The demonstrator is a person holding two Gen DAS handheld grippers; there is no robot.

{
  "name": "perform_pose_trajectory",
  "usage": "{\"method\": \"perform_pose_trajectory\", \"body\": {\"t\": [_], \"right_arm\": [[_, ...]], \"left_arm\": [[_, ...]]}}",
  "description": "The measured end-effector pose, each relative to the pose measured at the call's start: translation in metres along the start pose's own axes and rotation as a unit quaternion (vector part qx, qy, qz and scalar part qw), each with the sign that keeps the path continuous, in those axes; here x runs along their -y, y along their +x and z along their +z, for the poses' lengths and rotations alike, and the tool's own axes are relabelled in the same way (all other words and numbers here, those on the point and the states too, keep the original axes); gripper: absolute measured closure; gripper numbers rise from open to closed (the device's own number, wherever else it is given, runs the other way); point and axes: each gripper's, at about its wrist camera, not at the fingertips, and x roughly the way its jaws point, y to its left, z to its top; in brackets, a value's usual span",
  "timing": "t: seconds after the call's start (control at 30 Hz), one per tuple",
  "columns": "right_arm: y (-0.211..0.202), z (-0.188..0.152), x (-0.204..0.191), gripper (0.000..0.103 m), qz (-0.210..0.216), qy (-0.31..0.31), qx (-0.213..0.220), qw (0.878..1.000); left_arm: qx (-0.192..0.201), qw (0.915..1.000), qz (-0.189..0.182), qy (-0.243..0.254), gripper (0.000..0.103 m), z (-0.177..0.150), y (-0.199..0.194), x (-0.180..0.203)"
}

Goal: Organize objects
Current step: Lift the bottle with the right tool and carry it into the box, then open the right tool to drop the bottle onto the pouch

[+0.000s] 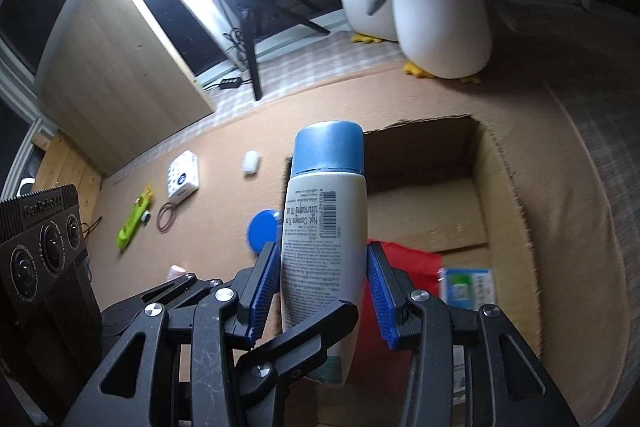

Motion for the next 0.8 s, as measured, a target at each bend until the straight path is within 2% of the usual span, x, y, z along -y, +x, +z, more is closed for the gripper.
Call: {"method": "perform_pose_trajectory", "body": {"t": [0.37, 0.53, 0.8], "right_arm": [[0.003, 0.003, 0.02, 0.062, -0.014, 0.004, -0.007, 1.0], [-0.005, 0.003, 0.024, 0.055, -0.03, 0.007, 0.011, 0.999], [-0.013, -0.001, 0.021, 0.053, -0.03, 0.018, 0.021, 0.999]], "left_arm": [[-0.009, 1.0, 0.003, -0.002, 0.052, 0.002, 0.015, 0.002], [-0.001, 0.9999, 0.011, -0.001, 0.052, 0.001, 0.007, -0.002], [0.01, 0.9998, 0.019, 0.0, 0.052, -0.01, -0.018, -0.011]]}}
